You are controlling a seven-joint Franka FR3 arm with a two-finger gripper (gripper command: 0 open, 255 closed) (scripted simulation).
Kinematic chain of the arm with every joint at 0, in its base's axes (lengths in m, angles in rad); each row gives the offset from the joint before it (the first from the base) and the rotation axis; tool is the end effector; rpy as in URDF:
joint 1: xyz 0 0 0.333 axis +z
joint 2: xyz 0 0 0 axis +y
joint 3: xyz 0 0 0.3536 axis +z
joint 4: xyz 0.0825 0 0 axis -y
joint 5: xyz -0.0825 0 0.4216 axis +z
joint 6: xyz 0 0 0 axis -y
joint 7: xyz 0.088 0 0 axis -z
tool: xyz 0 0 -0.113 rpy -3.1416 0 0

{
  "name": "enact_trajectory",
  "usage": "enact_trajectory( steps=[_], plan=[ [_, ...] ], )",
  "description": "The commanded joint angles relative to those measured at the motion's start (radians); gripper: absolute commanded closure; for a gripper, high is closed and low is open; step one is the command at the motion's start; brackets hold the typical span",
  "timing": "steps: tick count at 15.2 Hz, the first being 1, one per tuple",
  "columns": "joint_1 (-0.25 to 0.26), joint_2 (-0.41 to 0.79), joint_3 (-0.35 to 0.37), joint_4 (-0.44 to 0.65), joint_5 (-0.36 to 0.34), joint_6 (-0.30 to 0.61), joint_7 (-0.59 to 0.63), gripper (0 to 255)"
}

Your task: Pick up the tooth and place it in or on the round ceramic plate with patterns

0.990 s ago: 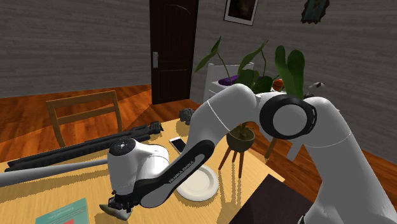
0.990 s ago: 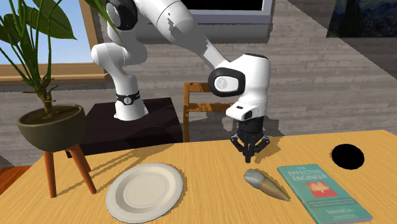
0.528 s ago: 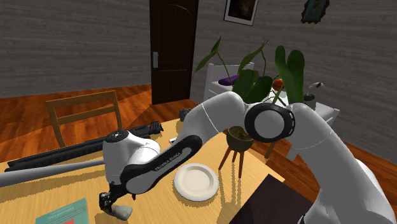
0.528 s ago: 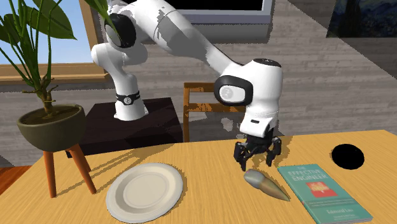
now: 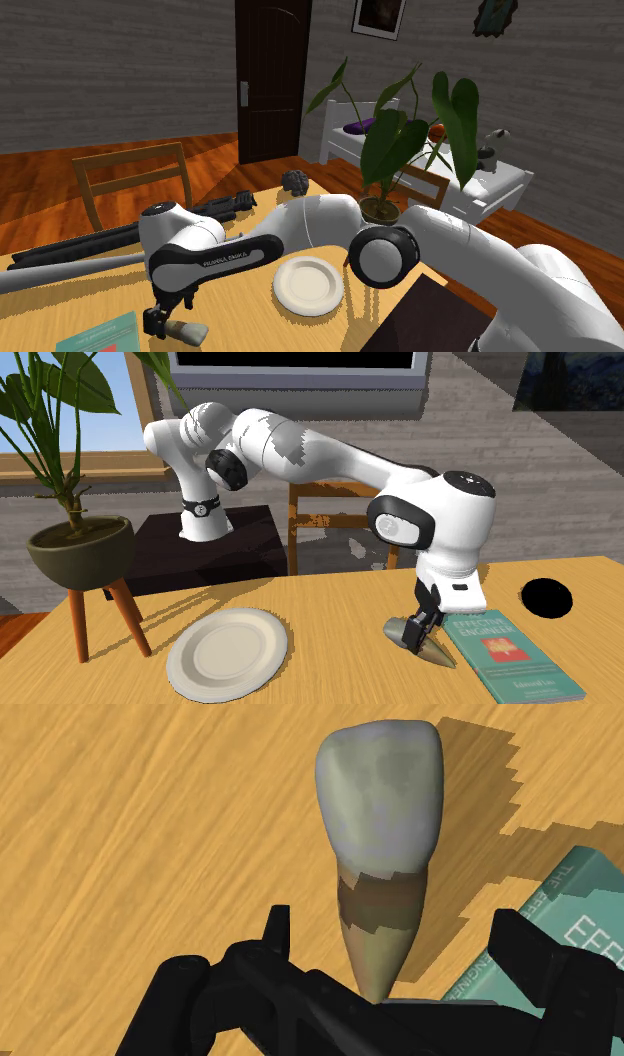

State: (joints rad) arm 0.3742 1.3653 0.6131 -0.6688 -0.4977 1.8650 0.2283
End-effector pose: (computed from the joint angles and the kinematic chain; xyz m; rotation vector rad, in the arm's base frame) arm 0.7065 0.4954 0.1432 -2.9499 -0.7366 0.1640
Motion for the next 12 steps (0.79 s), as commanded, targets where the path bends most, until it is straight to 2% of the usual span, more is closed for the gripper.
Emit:
enact_trajectory(
  steps=[1,11,12],
  plan=[
    [0.001,0.015,-0.002,0.003,-0.002,0.011,-0.009,0],
    [0.011,0.042,-0.006,0.022,-0.004,0.022,-0.012,0],
    [0.011,0.042,-0.006,0.022,-0.004,0.022,-0.012,255]
  ],
)
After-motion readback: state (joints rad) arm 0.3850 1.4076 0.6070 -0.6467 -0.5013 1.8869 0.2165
